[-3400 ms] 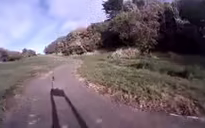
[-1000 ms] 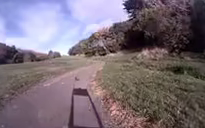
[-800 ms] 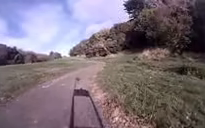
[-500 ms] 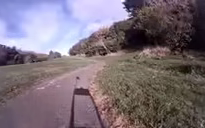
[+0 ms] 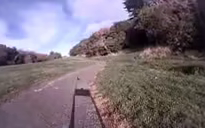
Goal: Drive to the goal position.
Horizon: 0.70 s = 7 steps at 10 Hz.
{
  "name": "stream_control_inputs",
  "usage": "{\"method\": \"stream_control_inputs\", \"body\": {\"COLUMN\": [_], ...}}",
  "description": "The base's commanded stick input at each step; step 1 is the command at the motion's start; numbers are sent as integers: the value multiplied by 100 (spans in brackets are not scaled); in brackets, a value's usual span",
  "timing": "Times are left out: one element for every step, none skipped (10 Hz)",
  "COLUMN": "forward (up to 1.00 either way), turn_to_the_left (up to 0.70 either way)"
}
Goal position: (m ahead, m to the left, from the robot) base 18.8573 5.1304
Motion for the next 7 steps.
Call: {"method": "stream_control_inputs", "body": {"forward": [70, 70, 70, 70, 70, 70, 70], "turn_to_the_left": [0, 0, 3, 9, 14, 14, 14]}}
